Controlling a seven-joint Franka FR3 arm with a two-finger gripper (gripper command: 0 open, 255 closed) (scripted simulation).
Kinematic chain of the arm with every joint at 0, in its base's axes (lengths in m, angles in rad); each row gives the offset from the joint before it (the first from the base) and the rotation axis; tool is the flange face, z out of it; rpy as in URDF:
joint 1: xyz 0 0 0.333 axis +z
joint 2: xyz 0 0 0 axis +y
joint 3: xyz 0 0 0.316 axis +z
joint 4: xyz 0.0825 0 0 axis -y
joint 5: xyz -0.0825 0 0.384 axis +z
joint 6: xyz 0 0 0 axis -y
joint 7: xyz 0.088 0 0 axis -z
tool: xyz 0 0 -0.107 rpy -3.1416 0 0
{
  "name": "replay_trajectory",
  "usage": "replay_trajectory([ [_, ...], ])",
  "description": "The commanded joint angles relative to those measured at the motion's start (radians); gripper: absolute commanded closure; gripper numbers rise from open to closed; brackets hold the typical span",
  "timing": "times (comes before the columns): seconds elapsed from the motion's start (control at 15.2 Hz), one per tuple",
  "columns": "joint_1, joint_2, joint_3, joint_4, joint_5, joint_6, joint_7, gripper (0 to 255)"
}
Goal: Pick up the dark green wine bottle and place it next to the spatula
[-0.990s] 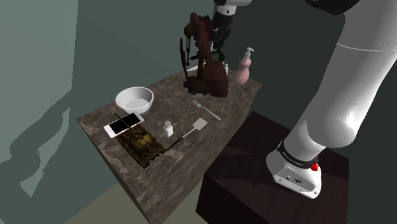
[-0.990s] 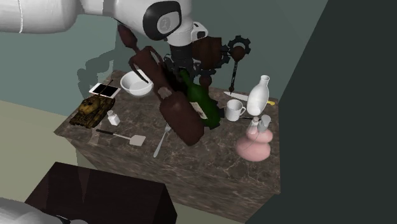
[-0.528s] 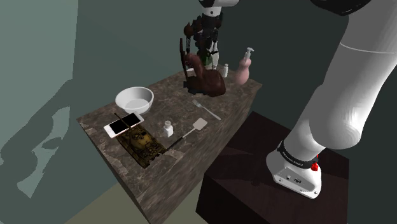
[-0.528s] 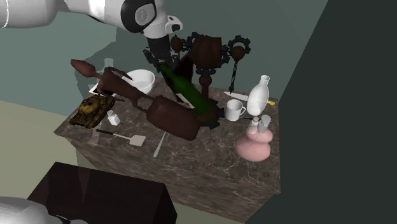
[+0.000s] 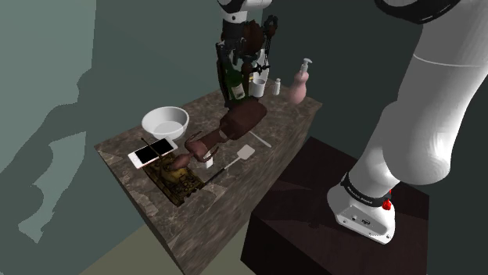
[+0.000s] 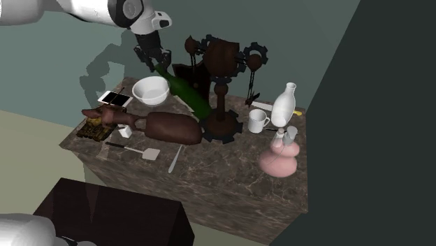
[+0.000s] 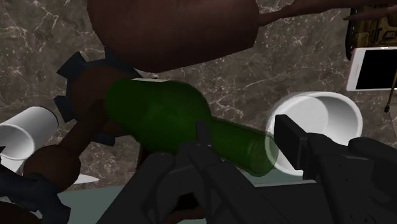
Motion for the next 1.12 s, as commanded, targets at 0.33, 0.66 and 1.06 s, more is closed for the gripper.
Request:
replay_trajectory([
  [0.33, 0.075, 0.083, 0.052, 0.119, 0.007, -0.036, 0.133, 255],
  [0.66, 0.126, 0.172, 0.087, 0.252, 0.015, -0.080, 0.227, 255],
  [1.06, 0.127, 0.190, 0.090, 0.196, 0.022, -0.007, 0.223, 255],
])
